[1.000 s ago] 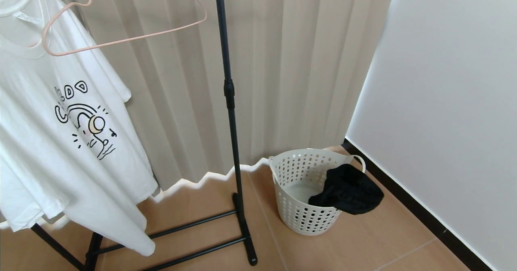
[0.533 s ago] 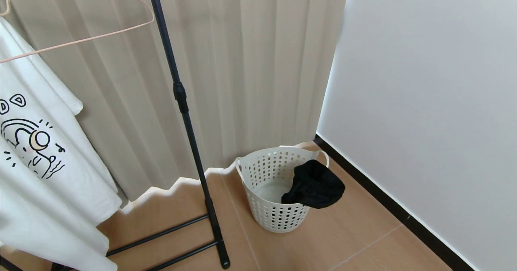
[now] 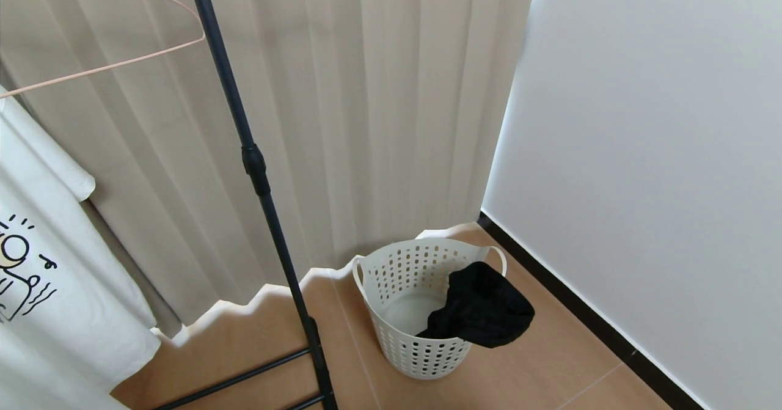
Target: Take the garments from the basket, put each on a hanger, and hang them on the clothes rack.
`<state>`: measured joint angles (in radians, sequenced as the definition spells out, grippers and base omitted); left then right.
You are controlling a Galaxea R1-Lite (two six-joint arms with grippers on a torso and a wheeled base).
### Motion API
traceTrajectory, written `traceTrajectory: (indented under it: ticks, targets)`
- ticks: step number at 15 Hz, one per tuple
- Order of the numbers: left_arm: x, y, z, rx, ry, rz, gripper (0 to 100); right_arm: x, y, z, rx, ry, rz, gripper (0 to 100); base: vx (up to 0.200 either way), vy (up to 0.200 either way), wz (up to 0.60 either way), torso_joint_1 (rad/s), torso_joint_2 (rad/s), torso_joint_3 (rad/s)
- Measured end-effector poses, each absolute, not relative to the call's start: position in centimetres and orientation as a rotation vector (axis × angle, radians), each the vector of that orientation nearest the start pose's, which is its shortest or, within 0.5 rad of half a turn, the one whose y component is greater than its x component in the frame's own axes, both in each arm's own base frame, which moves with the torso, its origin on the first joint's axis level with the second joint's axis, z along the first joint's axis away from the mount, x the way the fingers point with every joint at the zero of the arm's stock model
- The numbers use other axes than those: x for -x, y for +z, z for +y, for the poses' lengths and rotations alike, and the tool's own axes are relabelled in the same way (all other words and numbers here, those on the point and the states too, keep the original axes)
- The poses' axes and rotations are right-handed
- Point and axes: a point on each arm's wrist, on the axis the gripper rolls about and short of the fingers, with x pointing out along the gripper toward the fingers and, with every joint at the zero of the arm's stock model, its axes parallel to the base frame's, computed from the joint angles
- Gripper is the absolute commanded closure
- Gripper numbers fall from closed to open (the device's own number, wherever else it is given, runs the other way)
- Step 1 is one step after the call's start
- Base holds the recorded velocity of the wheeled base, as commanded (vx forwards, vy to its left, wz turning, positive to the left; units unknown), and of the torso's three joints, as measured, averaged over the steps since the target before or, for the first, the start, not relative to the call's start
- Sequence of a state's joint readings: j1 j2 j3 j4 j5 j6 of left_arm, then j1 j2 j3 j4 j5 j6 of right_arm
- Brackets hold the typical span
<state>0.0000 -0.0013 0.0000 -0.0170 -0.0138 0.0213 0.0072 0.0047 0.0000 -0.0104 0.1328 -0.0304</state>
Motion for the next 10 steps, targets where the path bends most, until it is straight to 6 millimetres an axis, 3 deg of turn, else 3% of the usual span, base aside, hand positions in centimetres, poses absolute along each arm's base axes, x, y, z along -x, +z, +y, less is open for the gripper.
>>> traceTrajectory:
  ticks: [7,10]
  targets:
    - [2.29,7.71,-0.03,-0.020,-0.013,-0.018,0,2.27,7.68,0.28,0.031,0.139,-0.009,0,0.000,0.000,0.00,0.000,0.00,0.000]
    - [2.29,7.72,-0.03,-0.017,-0.012,-0.018,0,2.27,7.68,0.28,0.030,0.139,-0.009,0,0.000,0.000,0.00,0.001,0.00,-0.134]
